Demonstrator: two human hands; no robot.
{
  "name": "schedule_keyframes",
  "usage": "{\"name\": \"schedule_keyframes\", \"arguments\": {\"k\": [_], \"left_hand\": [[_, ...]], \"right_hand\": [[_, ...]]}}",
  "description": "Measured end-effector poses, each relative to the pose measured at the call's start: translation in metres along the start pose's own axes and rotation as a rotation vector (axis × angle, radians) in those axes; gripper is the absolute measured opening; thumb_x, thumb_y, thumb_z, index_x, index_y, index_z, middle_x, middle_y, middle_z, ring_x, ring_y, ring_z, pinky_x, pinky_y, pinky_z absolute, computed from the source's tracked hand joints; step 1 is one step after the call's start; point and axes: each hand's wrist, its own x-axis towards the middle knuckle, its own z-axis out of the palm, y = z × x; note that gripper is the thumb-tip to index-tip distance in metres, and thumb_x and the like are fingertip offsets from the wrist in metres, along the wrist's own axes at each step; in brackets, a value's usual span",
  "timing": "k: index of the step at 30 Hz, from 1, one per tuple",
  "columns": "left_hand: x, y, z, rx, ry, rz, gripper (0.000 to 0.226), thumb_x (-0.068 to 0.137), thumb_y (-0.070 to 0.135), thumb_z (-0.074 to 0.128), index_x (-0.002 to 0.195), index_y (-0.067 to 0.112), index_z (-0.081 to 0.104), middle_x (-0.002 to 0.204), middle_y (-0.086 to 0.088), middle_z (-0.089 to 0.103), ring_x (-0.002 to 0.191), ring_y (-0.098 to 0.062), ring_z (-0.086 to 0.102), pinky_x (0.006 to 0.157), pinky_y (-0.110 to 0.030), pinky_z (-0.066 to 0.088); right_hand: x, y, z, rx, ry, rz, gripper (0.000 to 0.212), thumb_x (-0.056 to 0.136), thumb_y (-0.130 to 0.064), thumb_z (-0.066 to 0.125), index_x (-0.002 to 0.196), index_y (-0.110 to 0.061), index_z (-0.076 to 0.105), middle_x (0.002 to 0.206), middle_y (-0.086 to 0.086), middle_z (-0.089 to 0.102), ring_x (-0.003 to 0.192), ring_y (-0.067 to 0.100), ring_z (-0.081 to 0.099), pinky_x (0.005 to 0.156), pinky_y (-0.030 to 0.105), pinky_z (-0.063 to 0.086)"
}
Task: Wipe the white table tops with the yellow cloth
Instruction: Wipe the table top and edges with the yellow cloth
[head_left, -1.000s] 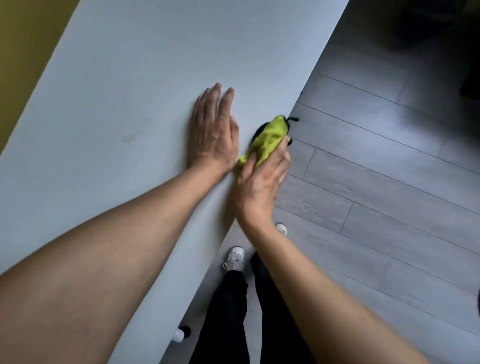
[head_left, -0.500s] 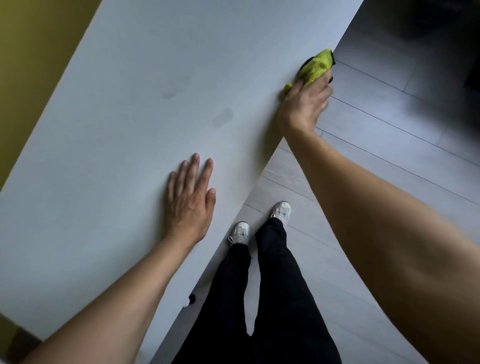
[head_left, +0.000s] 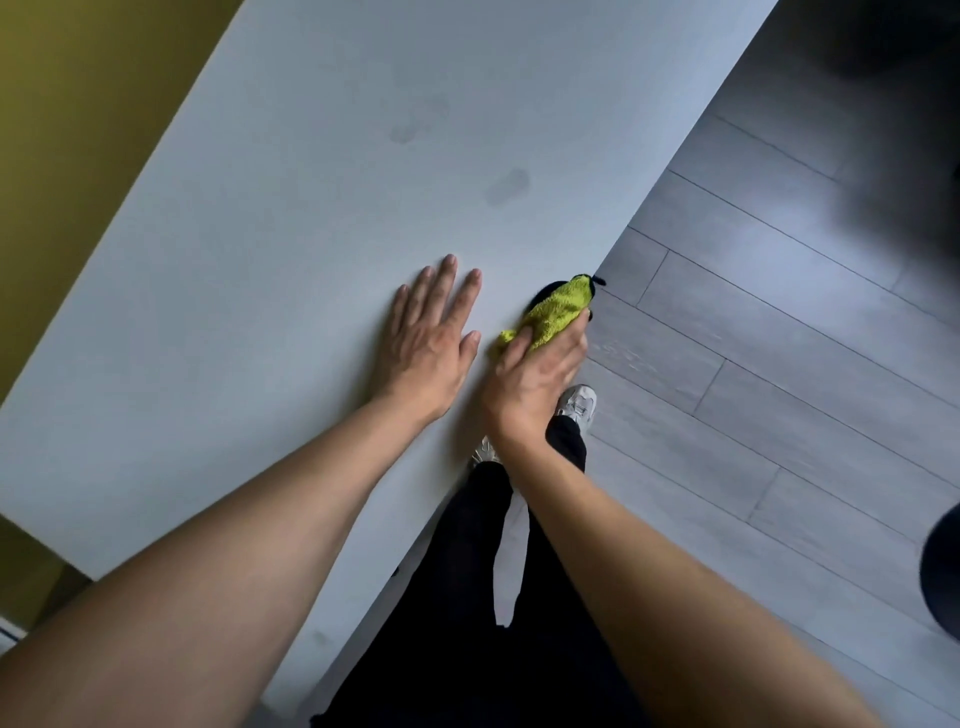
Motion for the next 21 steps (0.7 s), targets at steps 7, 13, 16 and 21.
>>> {"name": "schedule_keyframes", "arguments": {"k": [7,13,16,21], "left_hand": [[-0.05,-0.008,0.002,0.015,0.026,-0.008,0.071,0.099,0.027,0.066,0.163,0.021,0.036,0.172,-0.011,0.025,0.158,-0.034,0.026,0.128,-0.05,0.019],[-0.102,-0.011,0.019,0.067,0.084,-0.032,0.073,0.095,0.03,0.068,0.162,0.022,0.039,0.17,-0.01,0.03,0.155,-0.035,0.033,0.125,-0.054,0.03],[-0.106,-0.015,0.018,0.039,0.074,-0.023,0.072,0.095,0.028,0.07,0.161,0.021,0.041,0.17,-0.01,0.031,0.155,-0.036,0.034,0.125,-0.054,0.028],[-0.107,-0.016,0.024,0.045,0.136,-0.004,0.07,0.094,0.024,0.071,0.159,0.019,0.044,0.167,-0.013,0.036,0.151,-0.039,0.039,0.124,-0.056,0.032]], "right_hand": [[0.114,-0.032,-0.004,-0.117,0.103,-0.015,0.066,0.103,-0.026,0.045,0.155,0.003,0.017,0.148,0.024,0.035,0.136,0.041,0.036,0.116,0.039,0.023],[0.14,-0.051,-0.013,-0.136,0.06,0.038,0.065,0.105,-0.029,0.04,0.157,-0.003,0.012,0.15,0.017,0.032,0.136,0.035,0.036,0.114,0.034,0.023],[0.08,-0.032,-0.005,-0.108,0.065,0.027,0.066,0.104,-0.028,0.043,0.157,0.0,0.015,0.147,0.021,0.035,0.132,0.04,0.039,0.113,0.038,0.025],[-0.055,0.013,0.006,-0.071,-0.016,-0.013,0.068,0.103,-0.031,0.042,0.158,-0.005,0.012,0.145,0.026,0.036,0.133,0.045,0.039,0.111,0.051,0.035]]}}
